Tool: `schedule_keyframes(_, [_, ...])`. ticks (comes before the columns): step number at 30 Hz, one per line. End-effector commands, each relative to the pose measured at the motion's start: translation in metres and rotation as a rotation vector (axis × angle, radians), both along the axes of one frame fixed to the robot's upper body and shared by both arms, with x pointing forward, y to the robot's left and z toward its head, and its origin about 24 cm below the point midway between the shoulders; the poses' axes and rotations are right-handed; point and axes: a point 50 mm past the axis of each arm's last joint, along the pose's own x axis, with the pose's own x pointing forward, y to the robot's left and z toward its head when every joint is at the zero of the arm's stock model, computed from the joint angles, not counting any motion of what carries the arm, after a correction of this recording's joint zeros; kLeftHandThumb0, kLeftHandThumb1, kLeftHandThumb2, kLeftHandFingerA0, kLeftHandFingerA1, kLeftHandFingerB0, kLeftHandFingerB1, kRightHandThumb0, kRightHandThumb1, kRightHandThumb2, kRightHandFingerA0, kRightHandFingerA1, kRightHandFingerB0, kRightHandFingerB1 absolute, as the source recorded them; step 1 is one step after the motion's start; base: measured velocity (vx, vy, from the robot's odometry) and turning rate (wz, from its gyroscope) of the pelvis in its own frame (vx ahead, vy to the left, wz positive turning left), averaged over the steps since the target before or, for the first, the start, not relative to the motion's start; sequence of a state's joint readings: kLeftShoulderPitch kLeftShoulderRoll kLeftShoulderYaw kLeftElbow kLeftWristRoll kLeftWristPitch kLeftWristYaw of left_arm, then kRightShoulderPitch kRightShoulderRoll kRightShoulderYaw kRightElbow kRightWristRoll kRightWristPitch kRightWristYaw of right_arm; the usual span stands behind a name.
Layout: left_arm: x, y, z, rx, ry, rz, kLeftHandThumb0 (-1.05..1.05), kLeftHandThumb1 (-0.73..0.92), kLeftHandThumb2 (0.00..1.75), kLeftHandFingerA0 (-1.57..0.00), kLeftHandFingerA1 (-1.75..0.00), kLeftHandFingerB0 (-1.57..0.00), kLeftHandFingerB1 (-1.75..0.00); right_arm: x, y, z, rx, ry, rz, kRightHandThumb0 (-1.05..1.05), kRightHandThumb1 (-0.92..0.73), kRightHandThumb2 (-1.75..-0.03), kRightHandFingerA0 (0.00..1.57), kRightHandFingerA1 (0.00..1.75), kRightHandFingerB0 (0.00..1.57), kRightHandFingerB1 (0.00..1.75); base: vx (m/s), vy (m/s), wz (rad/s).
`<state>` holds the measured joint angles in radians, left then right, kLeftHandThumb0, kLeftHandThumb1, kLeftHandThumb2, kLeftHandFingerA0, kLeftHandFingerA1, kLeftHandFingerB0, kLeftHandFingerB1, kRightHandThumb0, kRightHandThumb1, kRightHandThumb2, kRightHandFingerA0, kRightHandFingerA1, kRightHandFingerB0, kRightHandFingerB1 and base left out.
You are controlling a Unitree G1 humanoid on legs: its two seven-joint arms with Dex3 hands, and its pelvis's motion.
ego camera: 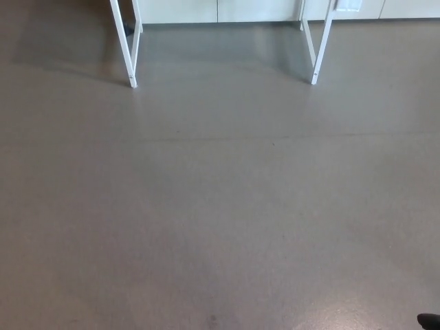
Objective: The robot walk towards a table in front and uses its left hand to pickup a tennis ball on the left side and put it in a container on the right hand side
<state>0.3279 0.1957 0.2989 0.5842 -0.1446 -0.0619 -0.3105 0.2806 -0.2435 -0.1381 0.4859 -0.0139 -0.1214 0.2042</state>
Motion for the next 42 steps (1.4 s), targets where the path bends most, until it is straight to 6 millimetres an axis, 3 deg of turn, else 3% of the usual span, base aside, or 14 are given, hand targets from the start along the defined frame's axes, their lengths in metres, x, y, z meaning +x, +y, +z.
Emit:
schedule_keyframes(1, [0.0013, 0.0017, 0.0038, 0.013, -0.02, -0.003, -0.03, 0.52, 0.93, -0.26, -0.54, -0.17, -0.48, -0.0033, -0.0062, 0.0016, -0.018, -0.004, 0.015, -0.18, -0.44, -0.53, 0.68, 0.48, 0.54, 0.43, 0.11, 0.006, 0.01])
schedule_keyframes(3, [0.0013, 0.0006, 0.0041, 0.02, -0.017, -0.009, -0.05, 0.74, 0.61, -0.37, -0.38, -0.29, -0.31, -0.0047, -0.007, 0.0021, -0.019, -0.003, 0.016, -0.16, -0.45, -0.53, 0.68, 0.48, 0.53, 0.43, -0.02, 0.008, 0.06])
schedule_keyframes(4, [0.0014, 0.0004, 0.0038, 0.017, -0.017, -0.01, -0.03, 0.52, 0.93, -0.26, -0.54, -0.17, -0.48, -0.0052, -0.0072, 0.0027, -0.021, -0.005, 0.018, -0.17, -0.45, -0.53, 0.68, 0.48, 0.54, 0.44, -0.03, 0.016, 0.6])
schedule_keyframes(6, [0.0014, 0.0004, 0.0035, 0.008, -0.02, -0.012, -0.04, 0.75, 0.61, -0.36, -0.38, -0.28, -0.31, -0.0054, -0.0068, 0.0036, -0.03, -0.007, 0.02, -0.18, -0.44, -0.53, 0.7, 0.48, 0.55, 0.44, -0.03, 0.027, 0.1])
schedule_keyframes(10, [0.0013, 0.0, 0.0047, 0.007, -0.022, -0.017, -0.03, 0.54, 0.94, -0.25, -0.53, -0.16, -0.47, -0.0063, -0.0064, 0.0037, -0.031, -0.008, 0.019, -0.17, -0.45, -0.53, 0.69, 0.48, 0.54, 0.43, 0.03, 0.085, -0.05])
schedule_keyframes(15, [0.003, -0.0005, 0.0047, 0.019, -0.023, -0.022, -0.07, 0.73, 0.61, -0.39, -0.38, -0.29, -0.32, -0.0062, -0.0066, 0.0048, -0.046, -0.009, 0.029, -0.26, -0.4, -0.58, 0.67, 0.53, 0.52, 0.47, 0.18, 0.31, -0.6])
schedule_keyframes(16, [0.0038, -0.0003, 0.0049, 0.016, -0.025, -0.022, -0.04, 0.53, 0.93, -0.27, -0.55, -0.16, -0.47, -0.0056, -0.0064, 0.0049, -0.049, -0.013, 0.031, -0.24, -0.39, -0.57, 0.68, 0.53, 0.52, 0.47, 0.33, 0.304, -0.16])
schedule_keyframes(19, [0.004, 0.0005, 0.0052, 0.023, -0.025, -0.032, -0.04, 0.53, 0.94, -0.27, -0.55, -0.16, -0.48, -0.0058, -0.0058, 0.0042, -0.049, -0.012, 0.03, -0.23, -0.4, -0.57, 0.68, 0.53, 0.52, 0.47, 0.15, 0.139, 0.0])
schedule_keyframes(20, [0.004, 0.0005, 0.0051, 0.024, -0.024, -0.032, -0.05, 0.75, 0.61, -0.37, -0.39, -0.28, -0.31, -0.0061, -0.0058, 0.004, -0.052, -0.008, 0.029, -0.17, -0.45, -0.53, 0.71, 0.48, 0.56, 0.43, 0.18, 0.05, 0.08])
schedule_keyframes(23, [0.0057, 0.0022, 0.0042, 0.014, -0.027, -0.032, -0.04, 0.54, 0.95, -0.26, -0.54, -0.15, -0.48, -0.0044, -0.0049, 0.0039, -0.048, -0.012, 0.039, -0.18, -0.45, -0.53, 0.71, 0.49, 0.55, 0.44, 0.21, -0.013, 0.08])
schedule_keyframes(25, [0.0058, 0.0024, 0.0041, 0.011, -0.027, -0.033, -0.07, 0.75, 0.6, -0.37, -0.39, -0.27, -0.3, -0.0044, -0.0052, 0.0036, -0.047, -0.014, 0.043, -0.17, -0.45, -0.53, 0.7, 0.5, 0.55, 0.44, 0.17, -0.095, 0.12])
schedule_keyframes(26, [0.0087, 0.0021, 0.0043, 0.012, -0.034, -0.035, -0.03, 0.54, 0.95, -0.25, -0.54, -0.15, -0.47, -0.0024, -0.0057, 0.0049, -0.053, -0.019, 0.042, -0.17, -0.44, -0.53, 0.73, 0.5, 0.56, 0.43, 0.21, -0.128, 0.1])
schedule_keyframes(28, [0.01, 0.0018, 0.0046, 0.013, -0.041, -0.036, -0.04, 0.76, 0.61, -0.37, -0.4, -0.28, -0.31, -0.0014, -0.0056, 0.006, -0.051, -0.019, 0.04, -0.17, -0.46, -0.54, 0.71, 0.5, 0.56, 0.44, 0.13, -0.182, 0.2])
schedule_keyframes(42, [0.0105, -0.0009, 0.0055, 0.014, -0.045, -0.051, -0.04, 0.76, 0.62, -0.39, -0.42, -0.28, -0.32, -0.0049, -0.0062, 0.0064, -0.073, -0.019, 0.048, -0.17, -0.45, -0.53, 0.71, 0.49, 0.56, 0.44, 0.21, -0.047, -0.02])
